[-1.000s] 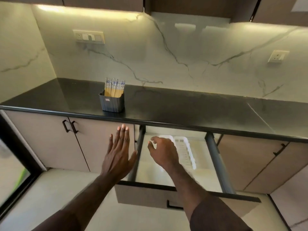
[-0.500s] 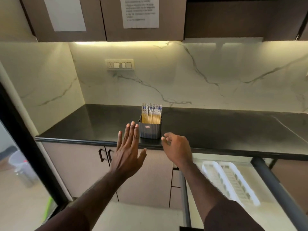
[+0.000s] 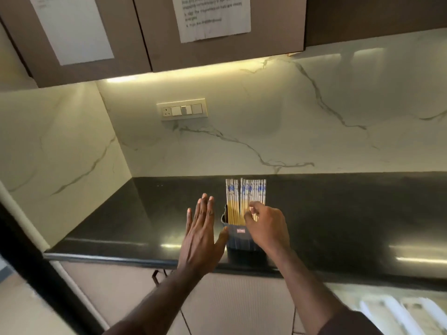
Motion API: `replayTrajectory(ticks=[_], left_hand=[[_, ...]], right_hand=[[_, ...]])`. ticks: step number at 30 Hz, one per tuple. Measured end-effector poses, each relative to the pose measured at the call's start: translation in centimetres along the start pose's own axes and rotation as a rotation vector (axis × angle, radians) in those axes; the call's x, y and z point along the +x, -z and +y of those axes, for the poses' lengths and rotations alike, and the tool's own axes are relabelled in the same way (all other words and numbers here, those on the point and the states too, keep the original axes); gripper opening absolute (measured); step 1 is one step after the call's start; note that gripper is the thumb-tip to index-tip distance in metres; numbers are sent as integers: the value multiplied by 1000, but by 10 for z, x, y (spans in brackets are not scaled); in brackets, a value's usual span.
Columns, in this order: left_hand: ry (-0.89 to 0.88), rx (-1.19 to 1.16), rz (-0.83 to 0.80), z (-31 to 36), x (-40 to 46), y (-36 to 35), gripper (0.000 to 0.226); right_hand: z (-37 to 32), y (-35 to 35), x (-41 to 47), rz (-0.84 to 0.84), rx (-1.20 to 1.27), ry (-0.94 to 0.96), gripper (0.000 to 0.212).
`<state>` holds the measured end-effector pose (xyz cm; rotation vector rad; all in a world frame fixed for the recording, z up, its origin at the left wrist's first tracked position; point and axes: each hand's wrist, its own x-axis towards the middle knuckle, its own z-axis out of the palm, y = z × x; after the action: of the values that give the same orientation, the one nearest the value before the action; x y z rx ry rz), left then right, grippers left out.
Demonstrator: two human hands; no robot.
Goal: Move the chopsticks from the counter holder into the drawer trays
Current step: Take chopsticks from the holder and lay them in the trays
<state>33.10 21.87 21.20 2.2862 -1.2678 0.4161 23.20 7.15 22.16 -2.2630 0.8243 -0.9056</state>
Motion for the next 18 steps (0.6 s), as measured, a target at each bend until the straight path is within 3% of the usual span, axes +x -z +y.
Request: replayTrajectory(ticks=[9,14,18], left_hand=[[213,-171,-22,-34,97,-67,62],[516,-463,-84,-46,137,-92,52],[645,-697,-146,-61,162,-102,53]], right_hand=[[18,-61,90,-151,-7,-18,36],[25,-93,112,-264,3,-54,42],[26,-111,119,-282,-3,-91,44]])
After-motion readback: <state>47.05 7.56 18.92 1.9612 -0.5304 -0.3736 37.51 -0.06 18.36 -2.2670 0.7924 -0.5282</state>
